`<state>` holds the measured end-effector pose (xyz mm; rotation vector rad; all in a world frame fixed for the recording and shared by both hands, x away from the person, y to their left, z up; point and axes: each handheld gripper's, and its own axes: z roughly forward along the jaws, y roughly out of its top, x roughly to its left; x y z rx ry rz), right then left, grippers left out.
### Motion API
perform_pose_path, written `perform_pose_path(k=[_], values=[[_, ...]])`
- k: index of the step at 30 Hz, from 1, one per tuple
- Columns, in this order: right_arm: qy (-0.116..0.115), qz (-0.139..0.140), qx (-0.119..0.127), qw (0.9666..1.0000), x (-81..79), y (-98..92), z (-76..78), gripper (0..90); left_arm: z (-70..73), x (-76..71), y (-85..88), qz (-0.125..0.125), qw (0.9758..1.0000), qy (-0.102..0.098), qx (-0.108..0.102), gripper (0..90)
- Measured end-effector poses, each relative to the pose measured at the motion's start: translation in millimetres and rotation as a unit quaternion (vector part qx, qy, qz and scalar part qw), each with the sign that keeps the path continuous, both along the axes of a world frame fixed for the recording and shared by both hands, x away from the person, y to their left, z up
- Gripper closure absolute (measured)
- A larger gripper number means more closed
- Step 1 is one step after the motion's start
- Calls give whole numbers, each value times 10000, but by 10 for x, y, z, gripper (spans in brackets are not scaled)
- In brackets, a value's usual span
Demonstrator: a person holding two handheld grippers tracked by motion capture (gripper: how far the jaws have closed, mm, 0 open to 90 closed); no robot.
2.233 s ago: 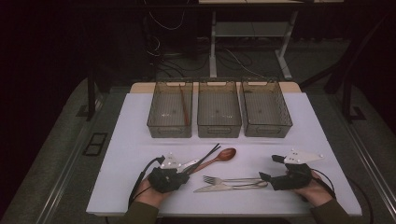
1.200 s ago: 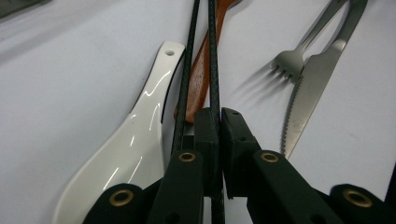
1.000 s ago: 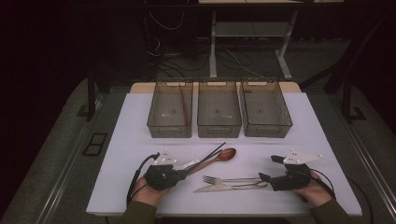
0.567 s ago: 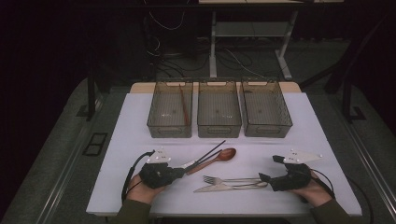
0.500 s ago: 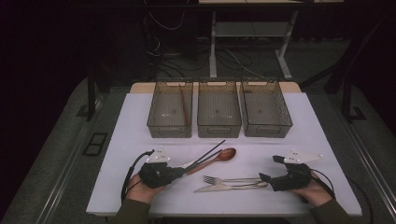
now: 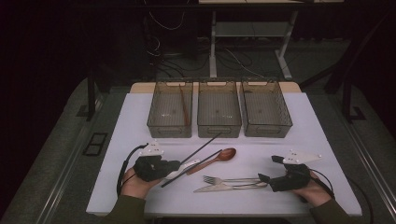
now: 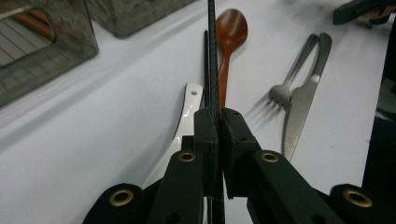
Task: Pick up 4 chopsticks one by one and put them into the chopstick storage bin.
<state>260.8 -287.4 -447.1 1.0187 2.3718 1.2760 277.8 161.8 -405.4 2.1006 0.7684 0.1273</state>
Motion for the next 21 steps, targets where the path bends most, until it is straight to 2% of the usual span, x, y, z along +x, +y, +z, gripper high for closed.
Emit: perform_pose_path(k=[6,16,21], values=[[23,7,10,10000,4,7,-3,101,56,65,24,16,9999,-58,-133,847],[6,-13,23,10000,6,-5,1,101,130,158,19,24,9999,-91,-128,847],[-3,-4,28,10000,7,-9,2,101,183,250,15,62,9998,-145,-127,847]])
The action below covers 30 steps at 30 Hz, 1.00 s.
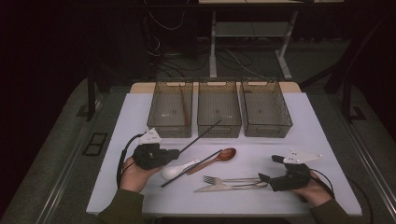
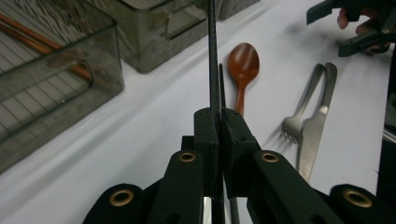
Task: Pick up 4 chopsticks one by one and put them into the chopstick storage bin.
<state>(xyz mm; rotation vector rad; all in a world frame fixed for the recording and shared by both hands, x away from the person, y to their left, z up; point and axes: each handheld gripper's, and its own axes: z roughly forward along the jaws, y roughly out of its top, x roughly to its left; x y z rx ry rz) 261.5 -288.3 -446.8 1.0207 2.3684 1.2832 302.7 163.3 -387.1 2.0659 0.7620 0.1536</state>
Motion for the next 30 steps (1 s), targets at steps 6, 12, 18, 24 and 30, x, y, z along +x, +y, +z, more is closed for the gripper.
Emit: perform_pose_path(k=[6,12,18,24,30], values=[[-3,-4,-5,10000,-1,-1,0,101,75,125,9,52,10000,-74,28,847],[-5,-16,-7,10000,3,-5,0,101,176,284,43,163,9998,-142,20,848],[-1,-24,-2,10000,3,-6,1,101,270,421,68,289,9994,-199,47,848],[73,-40,20,10000,-5,-5,4,101,336,635,121,501,9983,-230,180,849],[19,-55,22,10000,6,-16,5,101,363,893,172,722,9965,-227,345,849]])
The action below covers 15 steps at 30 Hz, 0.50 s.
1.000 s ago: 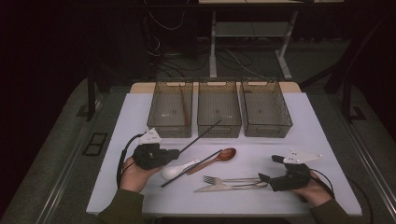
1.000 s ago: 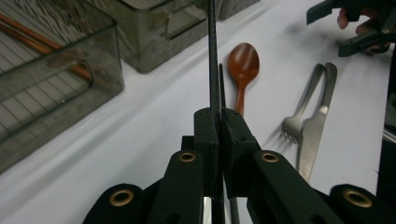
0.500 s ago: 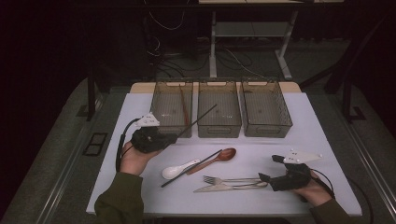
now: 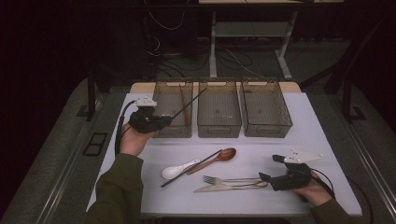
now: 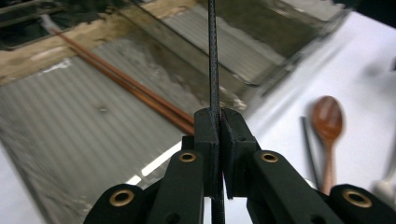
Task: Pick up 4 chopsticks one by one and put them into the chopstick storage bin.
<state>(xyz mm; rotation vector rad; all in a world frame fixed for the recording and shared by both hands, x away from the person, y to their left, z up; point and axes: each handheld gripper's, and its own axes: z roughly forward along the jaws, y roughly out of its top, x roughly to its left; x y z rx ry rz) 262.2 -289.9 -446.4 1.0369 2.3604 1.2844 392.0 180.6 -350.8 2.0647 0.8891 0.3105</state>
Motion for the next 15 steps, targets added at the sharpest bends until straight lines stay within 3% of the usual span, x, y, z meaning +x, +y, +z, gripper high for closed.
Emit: perform_pose_path(k=[9,15], values=[[13,-4,29,10000,6,-4,-2,101,15,327,82,409,9991,-112,56,850],[30,-17,49,10000,11,-7,-4,101,-57,520,111,572,9978,-89,315,850]])
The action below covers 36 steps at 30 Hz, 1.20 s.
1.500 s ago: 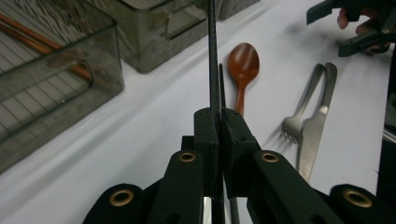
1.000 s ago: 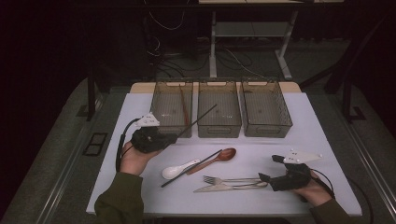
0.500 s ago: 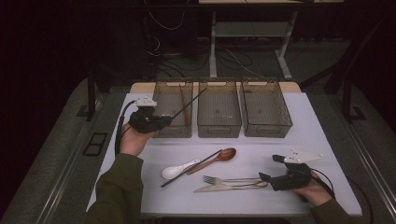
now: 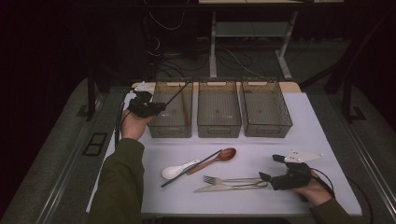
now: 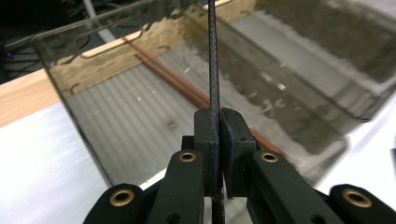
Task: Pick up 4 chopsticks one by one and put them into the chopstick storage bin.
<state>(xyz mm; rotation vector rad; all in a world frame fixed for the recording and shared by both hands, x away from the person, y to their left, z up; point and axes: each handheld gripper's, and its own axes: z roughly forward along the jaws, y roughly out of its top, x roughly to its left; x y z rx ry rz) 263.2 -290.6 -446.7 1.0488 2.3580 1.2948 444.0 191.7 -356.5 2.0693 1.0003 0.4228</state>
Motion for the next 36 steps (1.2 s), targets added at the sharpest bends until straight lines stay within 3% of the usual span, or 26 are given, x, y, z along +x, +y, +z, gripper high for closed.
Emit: perform_pose_path(k=[8,12,14,17,19,21,26,30,32,36], values=[[-17,15,14,10000,-1,-7,4,101,-191,136,33,269,9988,399,119,850],[-30,22,13,10000,-5,-11,8,101,-216,158,17,319,9984,464,39,849],[-34,25,14,10000,-5,-13,9,101,-217,160,12,364,9981,491,95,848],[-36,32,12,10000,-5,-11,9,101,-252,174,7,414,9974,591,-68,847],[-40,52,13,10000,-9,-7,10,101,-253,171,7,478,9977,476,-57,805],[-38,55,22,10000,-13,-4,12,101,-238,166,8,516,9978,384,-128,676],[-36,53,25,10000,-11,-10,12,101,-183,130,-15,418,9986,220,-233,579],[-43,43,24,10000,-13,-12,14,101,-135,80,-44,262,9988,206,-369,505],[-41,35,24,10000,-14,-14,15,101,-108,36,-64,172,9984,227,-482,458],[-37,29,26,10000,-16,-15,17,101,-49,-97,-115,-5,9988,139,-479,428]])
